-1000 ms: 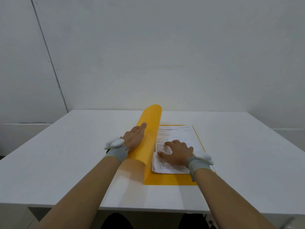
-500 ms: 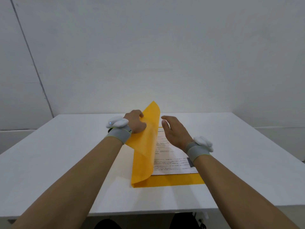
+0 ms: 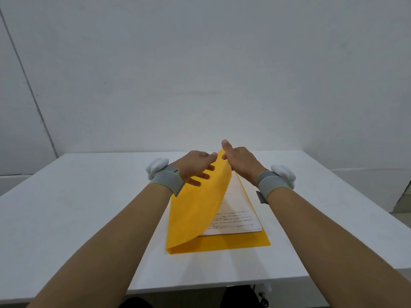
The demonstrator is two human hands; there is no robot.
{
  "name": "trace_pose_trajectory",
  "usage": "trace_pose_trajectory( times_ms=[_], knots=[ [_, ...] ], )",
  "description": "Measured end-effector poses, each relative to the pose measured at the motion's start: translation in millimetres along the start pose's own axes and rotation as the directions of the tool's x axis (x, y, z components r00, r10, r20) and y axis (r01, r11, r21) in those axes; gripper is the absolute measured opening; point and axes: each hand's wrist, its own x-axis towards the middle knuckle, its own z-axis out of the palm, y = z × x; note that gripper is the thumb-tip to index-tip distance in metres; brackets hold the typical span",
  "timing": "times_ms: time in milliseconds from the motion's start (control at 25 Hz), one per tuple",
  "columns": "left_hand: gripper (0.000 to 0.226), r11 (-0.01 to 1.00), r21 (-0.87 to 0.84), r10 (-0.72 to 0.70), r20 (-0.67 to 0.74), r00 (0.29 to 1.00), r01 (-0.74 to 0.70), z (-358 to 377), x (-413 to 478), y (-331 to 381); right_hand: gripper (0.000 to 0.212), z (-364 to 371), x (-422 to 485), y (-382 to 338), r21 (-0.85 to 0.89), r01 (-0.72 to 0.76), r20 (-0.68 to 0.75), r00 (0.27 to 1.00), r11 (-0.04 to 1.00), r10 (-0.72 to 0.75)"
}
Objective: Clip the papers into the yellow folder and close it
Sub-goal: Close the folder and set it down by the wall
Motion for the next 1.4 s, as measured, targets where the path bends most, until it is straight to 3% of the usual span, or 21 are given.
trace_pose_trajectory(
  times_ms=[120, 200, 280, 360, 640, 760, 960, 1120, 1240, 1320, 1400],
  knots=[
    [0.055, 0.907, 0.405, 0.19, -0.159, 0.969, -0.112, 0, 8, -28, 0.085, -10, -3, 2, -0.046, -0.024, 0.068, 0.997, 0.999, 0.027],
    [0.058, 0.866, 0.48, 0.242, -0.161, 0.957, -0.138, 0, 9, -42, 0.074, -13, -1, -1, -0.198, -0.041, 0.154, 0.985, 0.979, 0.072],
    [0.062, 0.832, 0.536, 0.247, -0.127, 0.961, -0.144, 2, 12, -53, 0.064, -11, 2, 2, -0.45, -0.012, 0.254, 0.957, 0.893, 0.141],
    [0.065, 0.803, 0.583, 0.24, -0.121, 0.963, -0.127, 4, 14, -61, 0.072, -5, 5, 10, -0.608, 0.029, 0.298, 0.934, 0.793, 0.195],
    [0.069, 0.761, 0.648, 0.11, -0.067, 0.992, -0.041, 7, 24, -93, 0.075, 28, -10, 54, -0.664, -0.01, 0.3, 0.912, 0.748, 0.279],
    [0.071, 0.674, 0.739, 0.027, -0.022, 0.999, -0.002, 10, 29, -113, 0.082, 50, -17, 79, -0.697, -0.084, 0.273, 0.887, 0.712, 0.372],
    [0.081, 0.592, 0.806, -0.02, 0.02, 1.0, -0.005, 19, 30, -138, 0.086, 72, -27, 88, -0.728, -0.1, 0.169, 0.933, 0.678, 0.319],
    [0.079, 0.616, 0.787, -0.013, 0.004, 1.0, 0.005, 23, 24, -143, 0.089, 70, -27, 88, -0.709, -0.114, 0.177, 0.926, 0.696, 0.333],
    [0.07, 0.7, 0.712, -0.015, -0.066, 0.998, 0.058, 22, 21, -140, 0.098, 68, -25, 88, -0.681, -0.202, 0.103, 0.925, 0.704, 0.365],
    [0.055, 0.787, 0.606, -0.016, -0.168, 0.986, 0.116, 23, 21, -133, 0.108, 65, -25, 82, -0.677, -0.253, 0.046, 0.923, 0.691, 0.383],
    [0.05, 0.913, 0.378, -0.057, -0.252, 0.966, 0.153, 19, 25, -122, 0.114, 62, -22, 78, -0.644, -0.305, 0.017, 0.911, 0.702, 0.411]
  ],
)
